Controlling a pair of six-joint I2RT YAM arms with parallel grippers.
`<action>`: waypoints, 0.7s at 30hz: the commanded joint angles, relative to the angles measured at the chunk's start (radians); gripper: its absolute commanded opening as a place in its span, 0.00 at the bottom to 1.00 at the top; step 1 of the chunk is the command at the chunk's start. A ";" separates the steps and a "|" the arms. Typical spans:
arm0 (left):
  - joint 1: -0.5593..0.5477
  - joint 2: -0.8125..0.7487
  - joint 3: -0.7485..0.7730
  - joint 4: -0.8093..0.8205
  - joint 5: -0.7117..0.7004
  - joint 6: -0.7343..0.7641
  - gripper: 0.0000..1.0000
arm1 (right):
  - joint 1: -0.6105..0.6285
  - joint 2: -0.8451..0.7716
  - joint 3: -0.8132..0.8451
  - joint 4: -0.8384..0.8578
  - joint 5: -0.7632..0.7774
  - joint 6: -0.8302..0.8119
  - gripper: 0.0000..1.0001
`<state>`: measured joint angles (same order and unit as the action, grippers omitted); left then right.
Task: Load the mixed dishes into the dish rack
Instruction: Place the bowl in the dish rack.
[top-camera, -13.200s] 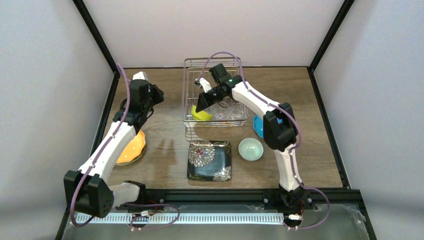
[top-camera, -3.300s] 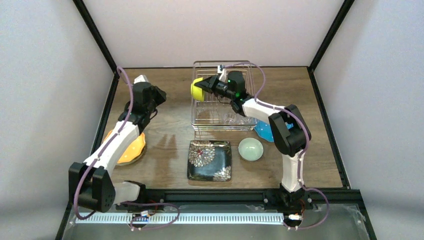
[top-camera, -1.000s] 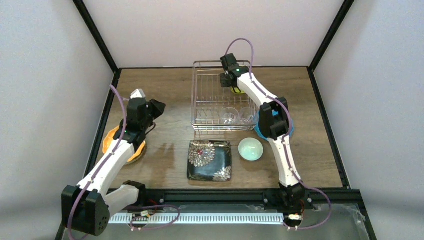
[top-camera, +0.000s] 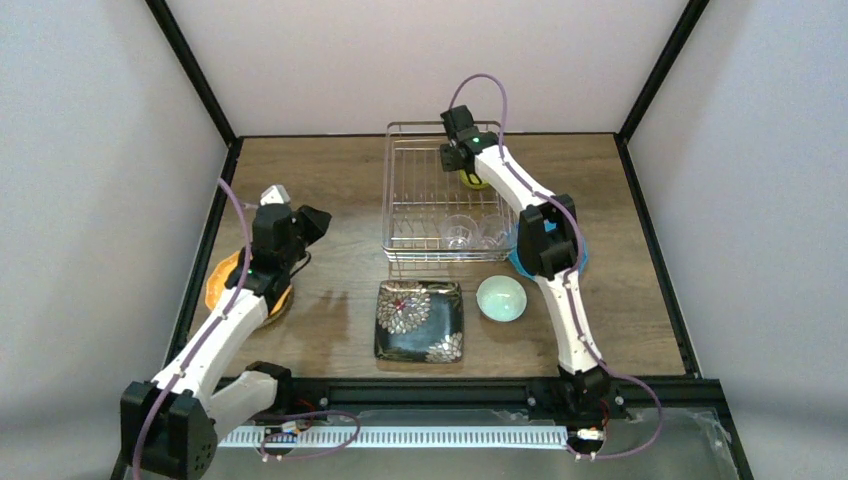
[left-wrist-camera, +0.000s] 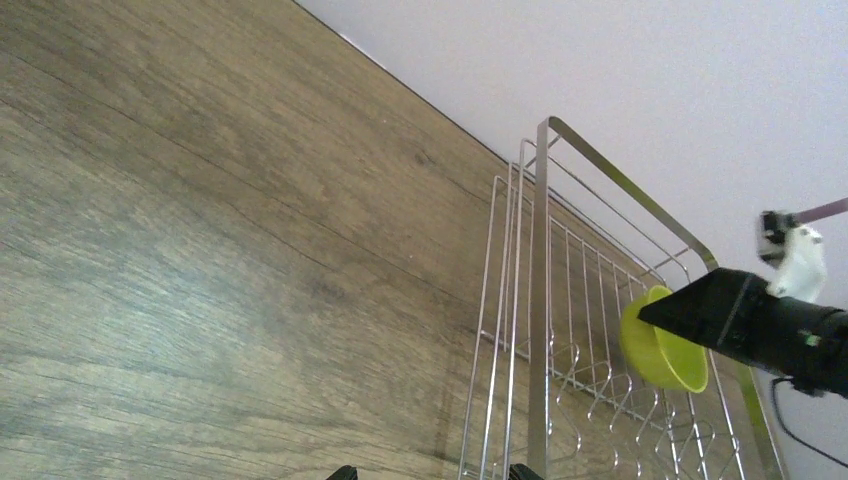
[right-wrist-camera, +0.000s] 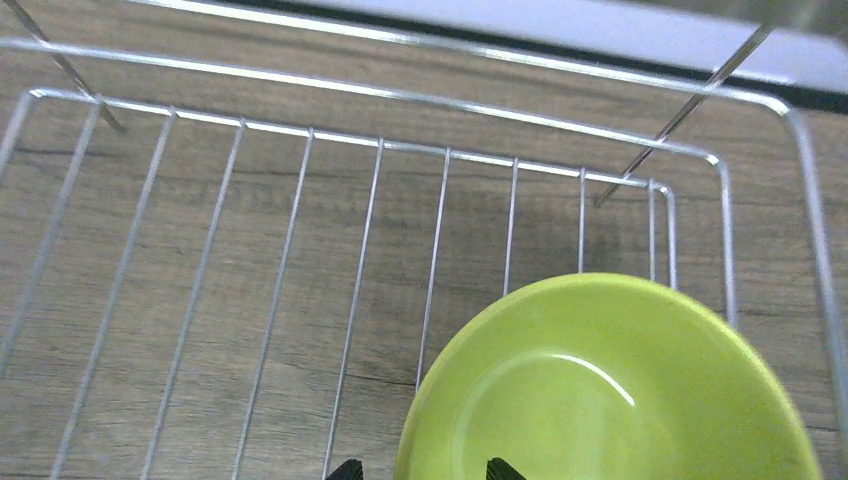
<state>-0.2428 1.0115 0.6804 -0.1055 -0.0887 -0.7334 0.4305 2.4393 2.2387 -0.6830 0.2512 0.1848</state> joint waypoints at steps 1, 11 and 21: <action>-0.004 -0.021 -0.023 -0.007 -0.014 -0.004 0.88 | -0.006 -0.109 0.019 0.014 0.012 -0.008 0.72; -0.004 -0.025 -0.007 -0.036 -0.018 0.011 0.89 | 0.007 -0.260 -0.044 -0.003 0.004 -0.007 0.73; -0.004 -0.004 0.019 -0.062 -0.024 0.021 0.88 | 0.058 -0.587 -0.359 -0.036 0.022 0.021 0.72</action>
<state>-0.2428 0.9977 0.6750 -0.1516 -0.1043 -0.7284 0.4541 1.9884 1.9888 -0.6907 0.2523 0.1875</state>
